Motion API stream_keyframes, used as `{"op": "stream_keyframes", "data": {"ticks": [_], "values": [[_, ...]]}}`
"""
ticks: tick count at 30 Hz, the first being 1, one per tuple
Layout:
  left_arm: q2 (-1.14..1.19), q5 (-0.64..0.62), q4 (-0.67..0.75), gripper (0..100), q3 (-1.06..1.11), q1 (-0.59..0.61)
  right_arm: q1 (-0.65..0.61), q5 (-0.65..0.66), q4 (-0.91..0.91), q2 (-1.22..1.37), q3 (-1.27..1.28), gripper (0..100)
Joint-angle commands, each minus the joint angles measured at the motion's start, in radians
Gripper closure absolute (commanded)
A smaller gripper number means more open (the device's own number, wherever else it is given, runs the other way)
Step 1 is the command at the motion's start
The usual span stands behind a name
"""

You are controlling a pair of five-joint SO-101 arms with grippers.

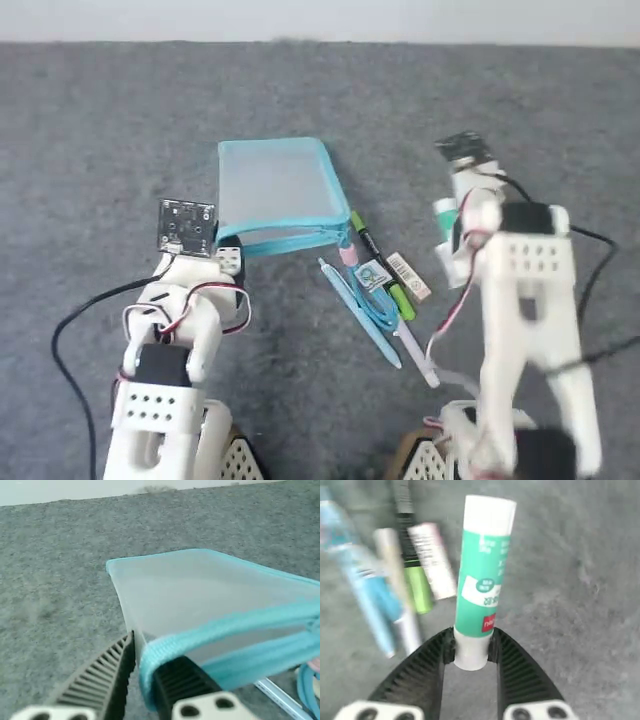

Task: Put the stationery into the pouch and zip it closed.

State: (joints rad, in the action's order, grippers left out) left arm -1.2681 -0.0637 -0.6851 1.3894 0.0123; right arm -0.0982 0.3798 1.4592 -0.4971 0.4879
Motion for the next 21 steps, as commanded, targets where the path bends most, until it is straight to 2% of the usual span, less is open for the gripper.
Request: {"op": "stream_keyframes", "data": {"ticks": [1,6,12,21], "values": [[0.0,0.011,0.031,99,-0.012,-0.011,-0.134,0.017,0.104,-0.202,-0.014,99.1],[0.0,0.011,0.031,99,-0.012,-0.011,-0.277,0.015,0.213,-0.384,-0.035,99.1],[0.0,0.012,0.032,99,-0.002,-0.049,-0.572,-0.021,0.3,-0.383,-0.147,99.1],[0.0,0.017,0.052,99,0.004,-0.061,-0.596,-0.051,0.309,0.038,-0.339,99.1]]}}
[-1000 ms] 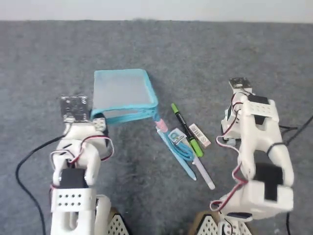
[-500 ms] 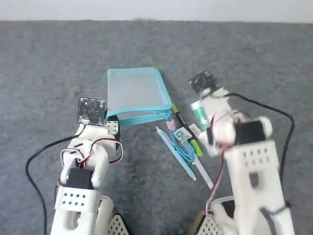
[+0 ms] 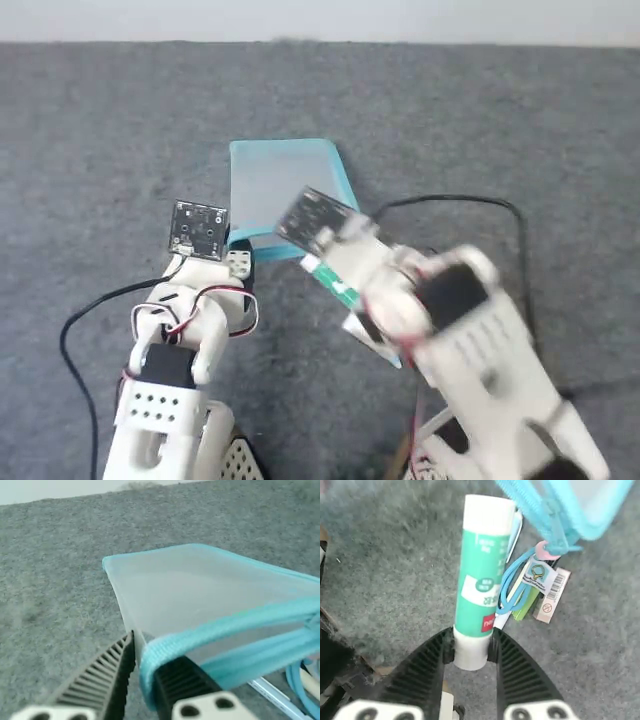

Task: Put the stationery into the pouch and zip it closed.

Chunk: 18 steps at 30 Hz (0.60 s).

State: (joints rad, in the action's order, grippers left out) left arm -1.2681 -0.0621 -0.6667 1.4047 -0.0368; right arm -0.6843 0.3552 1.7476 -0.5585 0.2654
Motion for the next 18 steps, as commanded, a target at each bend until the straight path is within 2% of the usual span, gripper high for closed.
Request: {"op": "stream_keyframes", "data": {"ticks": [1,9,18], "values": [[0.0,0.015,0.034,99,-0.012,-0.015,-0.01,-0.041,0.022,0.139,-0.149,99.1],[0.0,0.017,0.032,99,-0.012,-0.06,-0.012,-0.06,0.042,0.36,-0.321,99.1],[-0.006,0.071,0.031,99,0.002,-0.114,0.008,-0.106,0.048,0.432,-0.379,99.1]]}}
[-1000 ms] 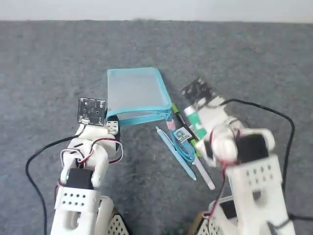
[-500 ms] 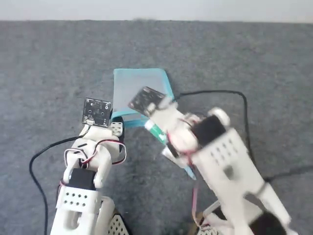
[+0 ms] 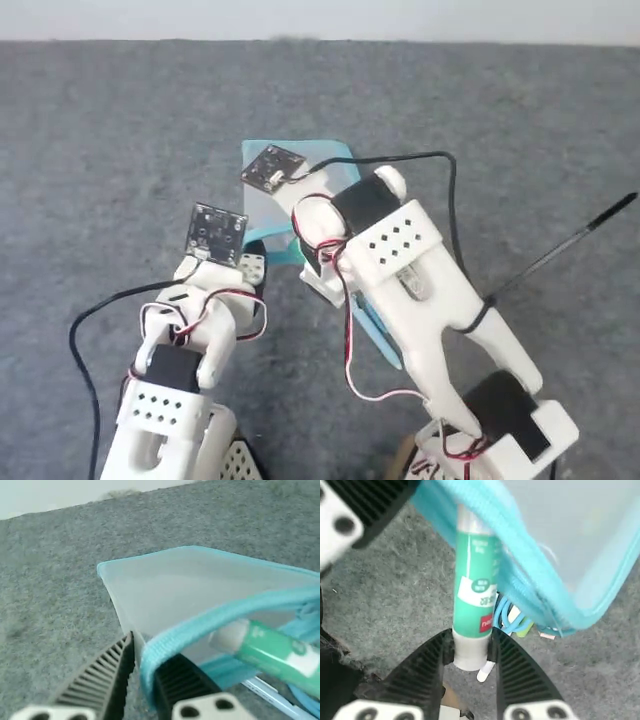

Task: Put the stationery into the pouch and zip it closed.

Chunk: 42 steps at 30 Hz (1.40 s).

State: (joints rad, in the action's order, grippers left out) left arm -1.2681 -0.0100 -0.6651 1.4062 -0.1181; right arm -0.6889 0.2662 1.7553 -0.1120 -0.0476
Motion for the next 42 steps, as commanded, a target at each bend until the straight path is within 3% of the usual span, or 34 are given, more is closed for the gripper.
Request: {"op": "stream_keyframes", "data": {"ticks": [1,8,15,20,28,37,42], "values": [[-0.006,0.018,0.029,99,0.004,-0.032,0.027,-0.017,0.041,-0.015,-0.068,99.1],[0.0,0.041,0.028,99,0.008,-0.083,0.14,-0.02,0.041,-0.015,-0.137,99.1],[-0.006,0.043,0.029,99,0.019,-0.106,0.035,-0.06,0.008,-0.005,-0.201,99.0],[-0.008,0.043,0.028,99,0.019,-0.106,0.036,-0.061,-0.073,-0.005,-0.199,98.3],[-0.008,0.043,0.028,99,0.018,-0.103,0.039,-0.061,-0.11,-0.015,-0.201,75.2],[-0.008,0.04,0.032,99,0.012,0.0,0.048,-0.058,-0.039,-0.096,-0.193,75.5],[-0.006,0.006,0.029,99,-0.027,0.138,0.2,-0.06,0.005,-0.17,0.006,80.9]]}}
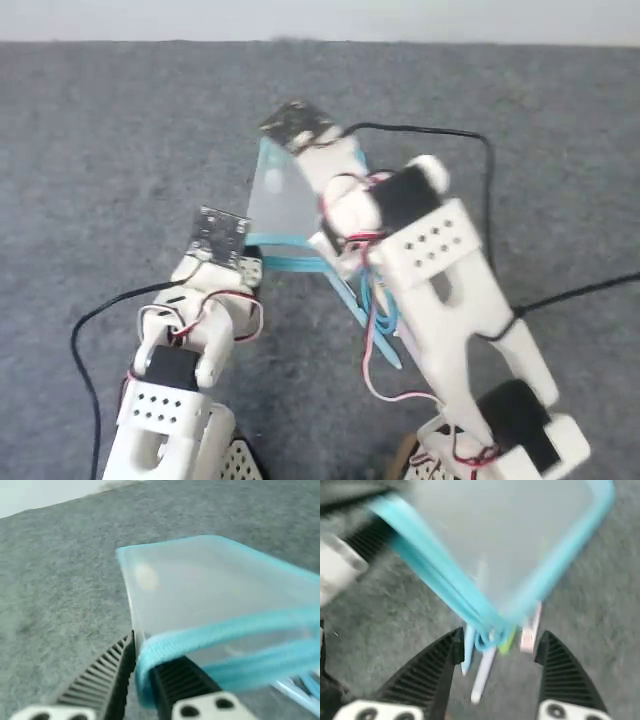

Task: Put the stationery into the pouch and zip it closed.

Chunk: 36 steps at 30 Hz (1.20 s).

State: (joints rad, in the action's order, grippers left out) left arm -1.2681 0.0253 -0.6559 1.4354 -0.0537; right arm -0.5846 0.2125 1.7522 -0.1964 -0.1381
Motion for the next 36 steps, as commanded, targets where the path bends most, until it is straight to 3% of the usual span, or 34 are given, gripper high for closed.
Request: {"op": "stream_keyframes", "data": {"ticks": [1,8,13,23,36], "values": [[-0.003,-0.031,0.021,99,-0.064,0.094,0.133,-0.005,-0.018,-0.093,0.163,81.2],[0.0,-0.034,0.021,99,-0.07,0.126,0.213,0.077,-0.332,-0.122,0.617,81.1],[-0.003,-0.032,0.018,99,-0.065,0.126,0.214,0.138,-0.518,-0.113,0.763,81.1],[0.0,-0.032,0.023,99,-0.065,0.12,0.374,0.265,-0.654,-0.11,0.821,81.1],[-0.002,-0.032,0.021,99,-0.065,0.118,0.369,0.27,-0.776,0.076,0.824,81.4]]}}
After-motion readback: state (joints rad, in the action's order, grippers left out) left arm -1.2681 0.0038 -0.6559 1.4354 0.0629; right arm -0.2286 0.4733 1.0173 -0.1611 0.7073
